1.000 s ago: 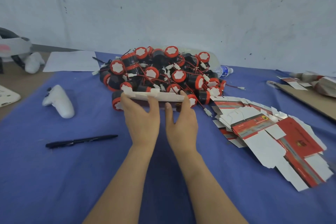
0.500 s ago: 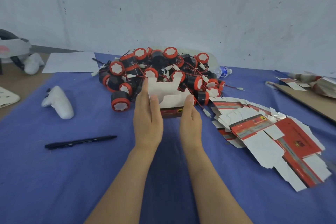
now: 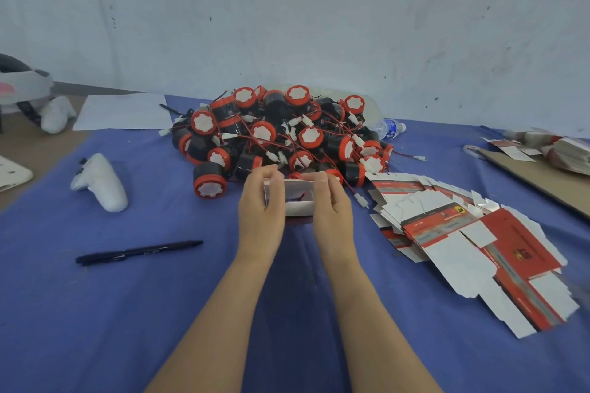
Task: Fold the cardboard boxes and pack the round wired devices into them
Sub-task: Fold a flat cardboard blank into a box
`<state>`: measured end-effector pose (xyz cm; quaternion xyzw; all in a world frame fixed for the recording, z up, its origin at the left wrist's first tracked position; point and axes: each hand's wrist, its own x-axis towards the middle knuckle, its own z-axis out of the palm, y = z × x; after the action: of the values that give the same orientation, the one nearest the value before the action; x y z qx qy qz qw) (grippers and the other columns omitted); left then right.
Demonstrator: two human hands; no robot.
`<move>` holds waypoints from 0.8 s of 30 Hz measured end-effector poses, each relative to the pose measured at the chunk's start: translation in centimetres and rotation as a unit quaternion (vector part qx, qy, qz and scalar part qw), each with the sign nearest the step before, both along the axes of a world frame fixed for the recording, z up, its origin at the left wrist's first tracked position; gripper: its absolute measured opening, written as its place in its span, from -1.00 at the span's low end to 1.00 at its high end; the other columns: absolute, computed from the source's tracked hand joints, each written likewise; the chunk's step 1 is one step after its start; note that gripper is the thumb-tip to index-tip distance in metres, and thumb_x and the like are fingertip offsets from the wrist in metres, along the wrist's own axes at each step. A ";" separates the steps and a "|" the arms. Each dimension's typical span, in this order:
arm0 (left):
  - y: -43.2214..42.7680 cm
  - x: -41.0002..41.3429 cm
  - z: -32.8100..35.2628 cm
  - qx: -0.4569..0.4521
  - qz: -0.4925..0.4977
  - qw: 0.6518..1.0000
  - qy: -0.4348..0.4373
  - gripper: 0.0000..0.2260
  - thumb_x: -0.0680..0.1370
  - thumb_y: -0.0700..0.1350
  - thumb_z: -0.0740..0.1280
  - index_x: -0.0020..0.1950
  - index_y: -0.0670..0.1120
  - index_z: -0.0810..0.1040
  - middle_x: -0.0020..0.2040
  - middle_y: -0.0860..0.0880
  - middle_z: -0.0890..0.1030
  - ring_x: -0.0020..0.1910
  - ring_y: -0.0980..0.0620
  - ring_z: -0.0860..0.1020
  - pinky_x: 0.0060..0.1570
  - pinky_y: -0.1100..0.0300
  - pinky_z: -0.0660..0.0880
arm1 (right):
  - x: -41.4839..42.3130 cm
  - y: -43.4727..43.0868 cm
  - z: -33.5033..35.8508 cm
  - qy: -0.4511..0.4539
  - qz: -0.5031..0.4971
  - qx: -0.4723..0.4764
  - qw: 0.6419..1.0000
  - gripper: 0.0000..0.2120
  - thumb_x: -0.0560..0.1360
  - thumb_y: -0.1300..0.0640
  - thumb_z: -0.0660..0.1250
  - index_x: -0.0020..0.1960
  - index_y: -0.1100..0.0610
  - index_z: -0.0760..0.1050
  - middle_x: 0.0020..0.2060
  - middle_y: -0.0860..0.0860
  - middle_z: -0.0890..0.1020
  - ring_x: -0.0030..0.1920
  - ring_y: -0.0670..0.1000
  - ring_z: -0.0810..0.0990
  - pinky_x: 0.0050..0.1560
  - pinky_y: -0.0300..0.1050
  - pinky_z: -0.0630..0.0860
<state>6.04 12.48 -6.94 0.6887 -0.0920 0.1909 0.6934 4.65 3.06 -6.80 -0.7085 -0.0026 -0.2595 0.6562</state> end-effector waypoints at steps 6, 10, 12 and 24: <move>-0.1 0.4 -0.4 -0.023 -0.052 0.995 0.088 -0.47 0.60 -0.30 0.10 0.52 0.08 0.19 0.37 0.16 0.32 0.22 0.20 0.35 -0.08 0.60 0.34 | 0.7 -0.6 -0.3 0.066 -0.008 0.050 0.997 -0.62 0.56 0.36 0.13 0.26 0.01 0.41 -0.02 -0.28 0.49 -0.08 -0.38 0.49 -0.19 -0.57 0.39; 0.0 0.4 -0.5 -0.022 -0.066 0.993 0.094 -0.49 0.60 -0.35 0.08 0.36 0.22 0.33 0.24 0.24 0.39 0.07 0.39 0.42 -0.11 0.59 0.36 | 0.8 -0.6 -0.4 0.087 -0.026 0.054 0.994 -0.58 0.53 0.40 0.13 0.23 -0.01 0.45 0.00 -0.24 0.50 -0.04 -0.34 0.50 -0.20 -0.49 0.40; -0.1 0.3 -0.6 -0.023 -0.050 0.995 0.085 -0.50 0.61 -0.36 0.10 0.37 0.18 0.34 0.26 0.24 0.40 0.14 0.37 0.41 -0.10 0.66 0.32 | 0.6 -0.7 -0.5 0.075 -0.035 0.063 0.995 -0.59 0.51 0.44 0.13 0.16 0.00 0.47 -0.07 -0.30 0.49 -0.18 -0.49 0.48 -0.29 -0.55 0.38; -0.1 0.4 -0.1 -0.039 -0.073 0.993 0.081 -0.55 0.67 -0.27 0.03 0.31 0.29 0.30 0.53 0.09 0.23 0.49 0.10 0.23 0.47 0.02 0.22 | 1.3 -0.9 -0.8 0.136 0.098 0.139 0.976 -0.57 0.60 -0.11 0.17 0.46 -0.18 0.25 0.31 -0.24 0.38 0.30 -0.18 0.37 0.23 -0.26 0.33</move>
<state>6.39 12.37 -7.03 0.6657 -0.0784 0.0871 0.7370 5.93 2.20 -7.61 -0.6350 0.0535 -0.0925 0.7651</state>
